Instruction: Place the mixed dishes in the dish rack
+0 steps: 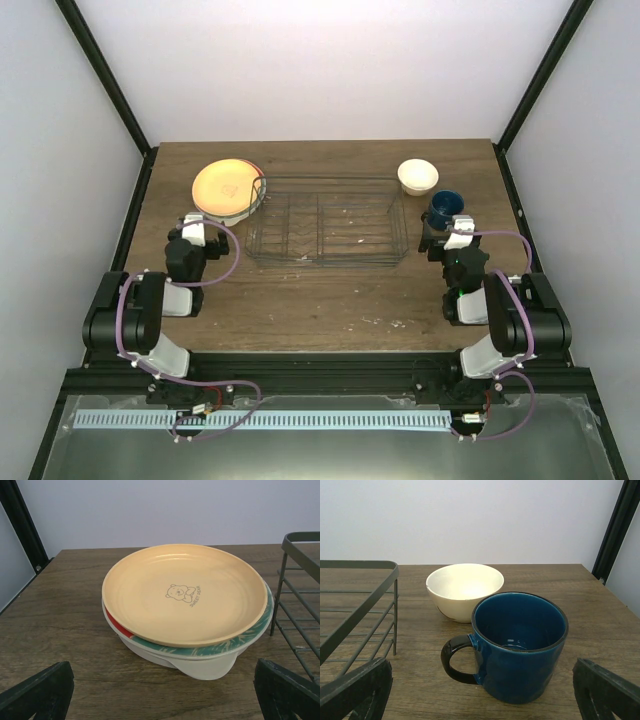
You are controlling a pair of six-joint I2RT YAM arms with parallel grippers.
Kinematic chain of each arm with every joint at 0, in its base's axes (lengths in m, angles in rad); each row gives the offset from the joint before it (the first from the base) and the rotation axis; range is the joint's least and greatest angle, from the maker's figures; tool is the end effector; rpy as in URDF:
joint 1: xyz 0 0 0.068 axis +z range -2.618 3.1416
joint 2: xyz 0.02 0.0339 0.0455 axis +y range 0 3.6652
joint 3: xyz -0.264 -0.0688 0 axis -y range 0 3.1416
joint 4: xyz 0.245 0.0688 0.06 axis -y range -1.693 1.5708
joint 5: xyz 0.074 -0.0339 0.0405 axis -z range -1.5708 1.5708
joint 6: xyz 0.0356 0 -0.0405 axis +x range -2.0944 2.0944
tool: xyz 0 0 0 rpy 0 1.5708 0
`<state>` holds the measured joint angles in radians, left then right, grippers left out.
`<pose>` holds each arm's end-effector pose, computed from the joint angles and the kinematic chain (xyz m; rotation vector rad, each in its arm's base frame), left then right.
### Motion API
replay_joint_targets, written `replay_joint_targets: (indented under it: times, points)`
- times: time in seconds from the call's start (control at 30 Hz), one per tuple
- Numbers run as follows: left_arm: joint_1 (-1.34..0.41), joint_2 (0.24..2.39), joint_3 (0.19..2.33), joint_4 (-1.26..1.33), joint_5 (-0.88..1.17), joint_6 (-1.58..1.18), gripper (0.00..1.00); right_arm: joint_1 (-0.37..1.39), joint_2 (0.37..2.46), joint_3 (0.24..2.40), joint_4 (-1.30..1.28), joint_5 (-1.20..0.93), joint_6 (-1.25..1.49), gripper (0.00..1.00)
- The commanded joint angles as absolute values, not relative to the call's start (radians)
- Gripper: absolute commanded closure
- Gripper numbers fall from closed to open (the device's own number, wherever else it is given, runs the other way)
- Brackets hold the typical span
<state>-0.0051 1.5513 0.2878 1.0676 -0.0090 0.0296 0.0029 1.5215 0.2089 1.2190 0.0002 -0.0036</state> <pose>0.2537 -0.0010 0.1407 0.0241 1.7666 0.0257 0.2367 0.0007 0.1454 -0.0053 1.6644 -0.0007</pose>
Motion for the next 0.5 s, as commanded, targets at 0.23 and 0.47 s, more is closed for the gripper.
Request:
replay_joint_targets:
  times: [0.23,0.47]
  points:
    - [0.008,1.554,0.299,1.097,0.023,0.019,0.00,-0.004,1.522,0.224,1.235,-0.003,-0.002,0.00]
    - [0.011,1.554,0.304,1.101,0.047,0.019,0.00,-0.005,1.523,0.227,1.239,-0.005,-0.001,0.00]
